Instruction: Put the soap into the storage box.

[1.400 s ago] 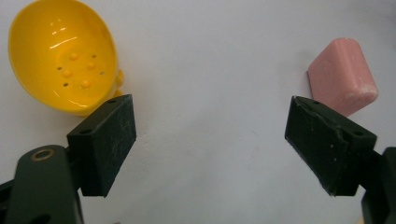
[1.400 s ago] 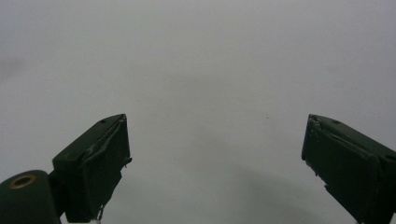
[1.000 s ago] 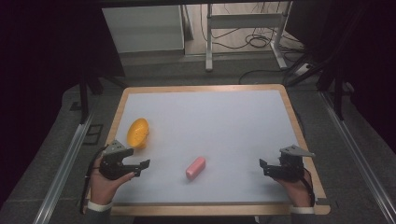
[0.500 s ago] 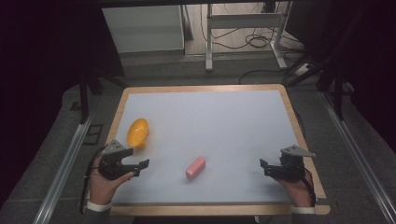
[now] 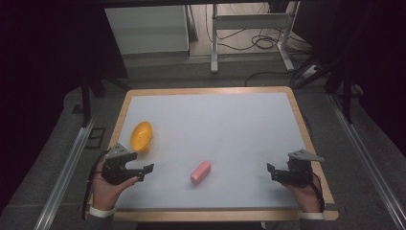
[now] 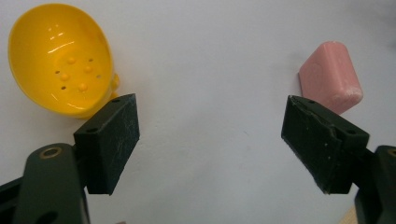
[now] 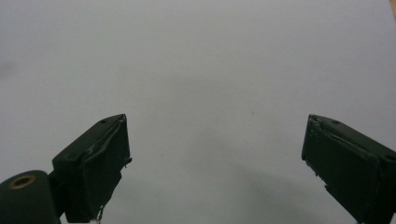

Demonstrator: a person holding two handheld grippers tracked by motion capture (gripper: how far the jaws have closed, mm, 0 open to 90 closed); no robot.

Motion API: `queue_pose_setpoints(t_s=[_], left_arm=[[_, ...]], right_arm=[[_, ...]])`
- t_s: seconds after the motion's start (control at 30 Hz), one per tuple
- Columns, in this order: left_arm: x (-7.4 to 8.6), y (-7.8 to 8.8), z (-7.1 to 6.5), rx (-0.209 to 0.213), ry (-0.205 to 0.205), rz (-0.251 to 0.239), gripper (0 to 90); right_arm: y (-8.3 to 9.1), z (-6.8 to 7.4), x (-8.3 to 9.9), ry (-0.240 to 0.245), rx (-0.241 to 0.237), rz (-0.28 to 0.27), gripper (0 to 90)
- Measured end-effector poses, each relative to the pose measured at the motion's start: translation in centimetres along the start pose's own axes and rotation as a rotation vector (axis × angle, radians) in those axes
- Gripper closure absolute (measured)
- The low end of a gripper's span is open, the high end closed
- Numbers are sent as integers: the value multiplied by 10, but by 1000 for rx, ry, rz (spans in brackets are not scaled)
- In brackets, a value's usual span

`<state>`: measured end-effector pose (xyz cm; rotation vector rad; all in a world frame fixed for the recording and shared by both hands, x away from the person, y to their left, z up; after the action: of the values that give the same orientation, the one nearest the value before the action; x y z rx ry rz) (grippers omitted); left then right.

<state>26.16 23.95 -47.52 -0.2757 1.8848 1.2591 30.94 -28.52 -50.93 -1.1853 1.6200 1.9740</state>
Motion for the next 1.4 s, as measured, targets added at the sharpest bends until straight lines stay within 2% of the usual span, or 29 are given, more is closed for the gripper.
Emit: queue_pose_setpoints(t_s=[0.43, 0.6, 0.93, 1.2, 1.4], left_arm=[[0, -1, -2, 1, -3, 4, 195], [-6, -1, -7, 8, -24, 18, 195], [-19, 0, -14, 29, -14, 39, 194], [-38, -8, -27, 41, -70, 94, 196], [-45, -15, -35, 57, -102, 125, 196]], right_arm=[[0, -1, 1, 8, 7, 3, 74], [0, -2, 1, 3, 7, 4, 74], [-1, -3, -1, 4, 4, 4, 74], [-2, -2, -1, 7, 2, 3, 74], [-2, -3, -1, 6, 5, 7, 74]])
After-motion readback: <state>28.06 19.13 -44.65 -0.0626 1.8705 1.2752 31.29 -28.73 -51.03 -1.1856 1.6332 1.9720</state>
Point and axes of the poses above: each handheld gripper's, and its own axes: y roughly backward along the jaws, x roughly out of its underside, z roughly to its left, the point moved 1 cm from there along -y, roughly forward along the jaws, and after that the axes turned 2 degrees about z, right-handed, at the moved point
